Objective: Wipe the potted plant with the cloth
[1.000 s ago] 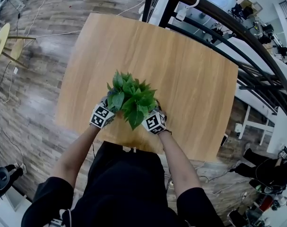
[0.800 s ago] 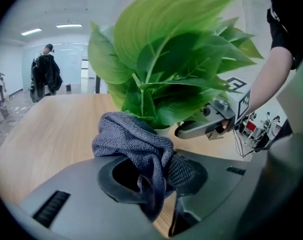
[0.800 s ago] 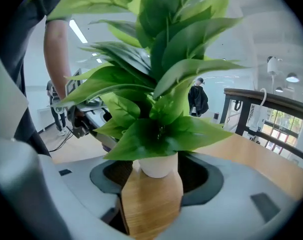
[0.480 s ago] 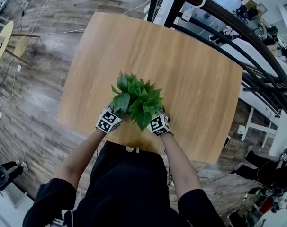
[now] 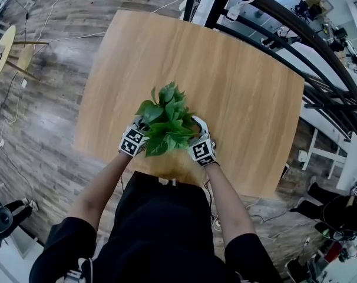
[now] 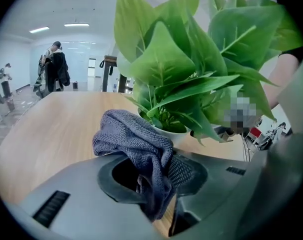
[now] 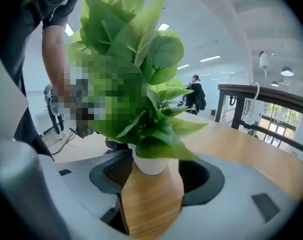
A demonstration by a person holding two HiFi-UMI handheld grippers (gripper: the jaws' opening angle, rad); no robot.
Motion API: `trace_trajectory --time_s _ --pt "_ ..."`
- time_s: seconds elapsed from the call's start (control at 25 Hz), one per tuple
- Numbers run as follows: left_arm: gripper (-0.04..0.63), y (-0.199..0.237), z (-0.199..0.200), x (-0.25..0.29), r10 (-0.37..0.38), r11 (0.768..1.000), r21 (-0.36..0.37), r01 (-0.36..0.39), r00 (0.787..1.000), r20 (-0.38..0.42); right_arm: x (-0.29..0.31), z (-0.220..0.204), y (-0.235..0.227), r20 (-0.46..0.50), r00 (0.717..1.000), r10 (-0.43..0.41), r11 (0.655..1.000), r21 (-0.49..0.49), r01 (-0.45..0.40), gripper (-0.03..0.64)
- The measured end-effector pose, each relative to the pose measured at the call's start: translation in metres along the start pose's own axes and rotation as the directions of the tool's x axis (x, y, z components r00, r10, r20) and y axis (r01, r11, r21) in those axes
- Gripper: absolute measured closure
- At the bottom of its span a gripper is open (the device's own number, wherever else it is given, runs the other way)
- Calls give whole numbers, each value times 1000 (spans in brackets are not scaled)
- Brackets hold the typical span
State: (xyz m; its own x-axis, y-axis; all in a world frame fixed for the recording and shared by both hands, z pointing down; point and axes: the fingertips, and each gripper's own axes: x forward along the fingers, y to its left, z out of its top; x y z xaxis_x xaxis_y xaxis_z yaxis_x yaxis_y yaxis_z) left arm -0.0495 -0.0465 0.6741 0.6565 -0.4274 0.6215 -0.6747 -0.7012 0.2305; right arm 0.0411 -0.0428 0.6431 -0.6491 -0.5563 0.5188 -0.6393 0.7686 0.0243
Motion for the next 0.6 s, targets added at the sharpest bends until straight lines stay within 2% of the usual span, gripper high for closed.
trace_trajectory --time_s 0.16,0.44,0.6 --pt "462 0 2 1 8 1000 21 -8 1000 -8 8 14 6 1 998 56 996 -75 -56 345" --pt "462 -23 1 -2 -21 998 60 21 1000 -10 13 15 5 26 1000 -4 999 44 3 345" --pt "462 -40 3 3 -39 999 30 39 999 15 10 15 1 11 1000 -9 999 32 9 347"
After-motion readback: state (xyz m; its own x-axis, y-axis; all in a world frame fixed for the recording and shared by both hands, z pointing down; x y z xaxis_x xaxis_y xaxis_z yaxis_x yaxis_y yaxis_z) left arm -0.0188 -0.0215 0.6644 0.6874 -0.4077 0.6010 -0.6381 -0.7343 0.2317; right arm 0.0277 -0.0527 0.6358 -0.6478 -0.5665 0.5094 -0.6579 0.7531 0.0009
